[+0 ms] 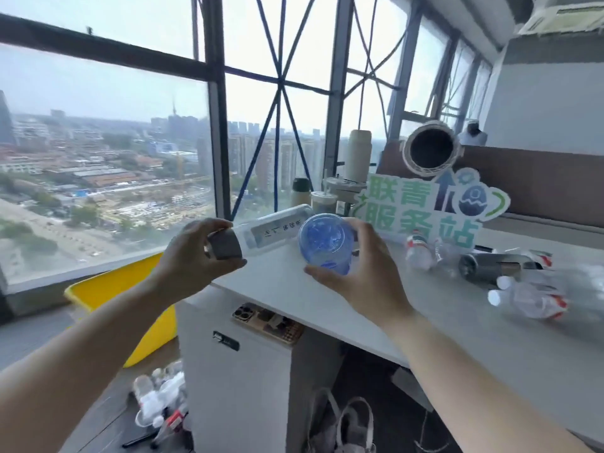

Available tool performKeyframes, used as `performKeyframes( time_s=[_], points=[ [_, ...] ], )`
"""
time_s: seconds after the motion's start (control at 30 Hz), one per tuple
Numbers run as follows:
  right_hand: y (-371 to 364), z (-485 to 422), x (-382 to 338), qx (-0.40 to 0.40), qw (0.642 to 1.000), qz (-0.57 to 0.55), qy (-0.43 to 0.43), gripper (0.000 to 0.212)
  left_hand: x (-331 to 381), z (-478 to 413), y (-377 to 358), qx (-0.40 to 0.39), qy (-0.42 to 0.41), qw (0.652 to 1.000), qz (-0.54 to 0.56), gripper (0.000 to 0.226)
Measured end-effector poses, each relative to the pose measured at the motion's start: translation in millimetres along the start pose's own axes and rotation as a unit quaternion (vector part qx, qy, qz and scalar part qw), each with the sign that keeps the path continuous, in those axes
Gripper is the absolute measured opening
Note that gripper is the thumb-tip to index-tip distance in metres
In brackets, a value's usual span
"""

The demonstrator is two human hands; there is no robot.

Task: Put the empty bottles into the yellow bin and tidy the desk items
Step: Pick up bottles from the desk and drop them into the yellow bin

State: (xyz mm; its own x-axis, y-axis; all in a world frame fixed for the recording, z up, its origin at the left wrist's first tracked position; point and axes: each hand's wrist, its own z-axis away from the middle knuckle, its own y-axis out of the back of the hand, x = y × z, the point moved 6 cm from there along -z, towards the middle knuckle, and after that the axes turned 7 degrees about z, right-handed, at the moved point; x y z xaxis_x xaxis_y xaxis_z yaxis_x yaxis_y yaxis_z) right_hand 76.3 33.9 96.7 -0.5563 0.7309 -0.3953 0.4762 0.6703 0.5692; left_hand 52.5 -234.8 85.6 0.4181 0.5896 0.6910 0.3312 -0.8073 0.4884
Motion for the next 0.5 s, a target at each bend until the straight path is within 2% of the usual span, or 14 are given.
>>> performKeyframes(
  time_s=[0.27,0.5],
  points=[
    [-195,-103,-89,-0.033,0.973,-0.227,0.022,0.078,-122,-18,143,0.125,0.036,0.987,-0.096,0.067],
    [-298,-156,-145,-0.03,0.955,-0.288,0.065,0.074,-194,-52,223,0.161,0.042,0.976,-0.142,0.068]
  ],
)
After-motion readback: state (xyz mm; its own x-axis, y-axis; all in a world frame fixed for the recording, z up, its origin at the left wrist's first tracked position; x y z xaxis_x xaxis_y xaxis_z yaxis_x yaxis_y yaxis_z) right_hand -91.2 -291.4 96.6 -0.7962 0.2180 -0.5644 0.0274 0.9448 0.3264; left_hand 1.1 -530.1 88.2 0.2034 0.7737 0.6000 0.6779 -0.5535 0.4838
